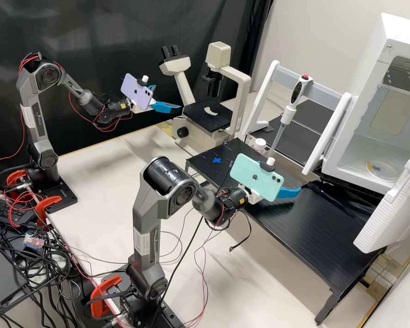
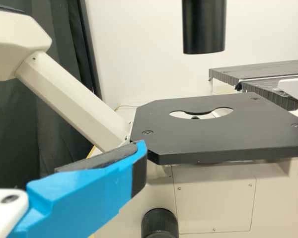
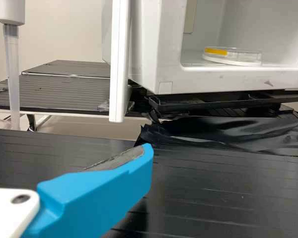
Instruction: Move the petri dish to the microscope
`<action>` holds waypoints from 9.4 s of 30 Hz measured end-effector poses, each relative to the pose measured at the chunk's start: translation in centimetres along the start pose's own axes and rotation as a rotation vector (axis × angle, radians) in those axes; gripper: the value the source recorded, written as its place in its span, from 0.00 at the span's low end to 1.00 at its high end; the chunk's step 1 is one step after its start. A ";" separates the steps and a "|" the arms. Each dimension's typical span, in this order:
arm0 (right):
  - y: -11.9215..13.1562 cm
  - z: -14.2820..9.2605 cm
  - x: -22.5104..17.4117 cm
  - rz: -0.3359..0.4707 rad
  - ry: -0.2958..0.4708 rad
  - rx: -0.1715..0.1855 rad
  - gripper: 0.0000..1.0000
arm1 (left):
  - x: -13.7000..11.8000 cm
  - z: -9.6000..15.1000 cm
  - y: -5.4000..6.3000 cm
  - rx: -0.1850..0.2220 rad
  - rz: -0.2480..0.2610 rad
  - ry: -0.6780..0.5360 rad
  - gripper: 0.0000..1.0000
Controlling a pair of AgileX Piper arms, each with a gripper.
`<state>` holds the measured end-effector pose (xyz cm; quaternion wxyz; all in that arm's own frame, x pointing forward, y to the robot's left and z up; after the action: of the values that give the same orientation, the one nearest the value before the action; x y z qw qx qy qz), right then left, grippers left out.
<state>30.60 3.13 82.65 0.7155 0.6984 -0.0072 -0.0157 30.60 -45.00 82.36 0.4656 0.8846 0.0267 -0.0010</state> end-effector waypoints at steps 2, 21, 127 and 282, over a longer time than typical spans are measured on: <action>0.0 0.0 0.0 0.000 0.000 0.000 1.00 | 0.0 0.0 0.0 0.000 0.000 0.000 1.00; 3.1 3.1 -0.4 0.072 -0.042 0.041 1.00 | 0.0 0.0 0.0 0.000 0.000 0.000 1.00; 14.6 7.2 24.8 0.158 -0.193 0.058 0.00 | 0.0 0.0 0.0 0.000 0.000 0.000 1.00; -16.9 -22.9 13.2 -0.544 0.375 -0.074 0.00 | 0.0 0.0 0.0 0.000 0.001 0.000 1.00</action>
<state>44.35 25.18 65.06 0.6988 0.6390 0.3120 -0.0774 30.62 -45.01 82.37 0.4656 0.8846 0.0264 -0.0009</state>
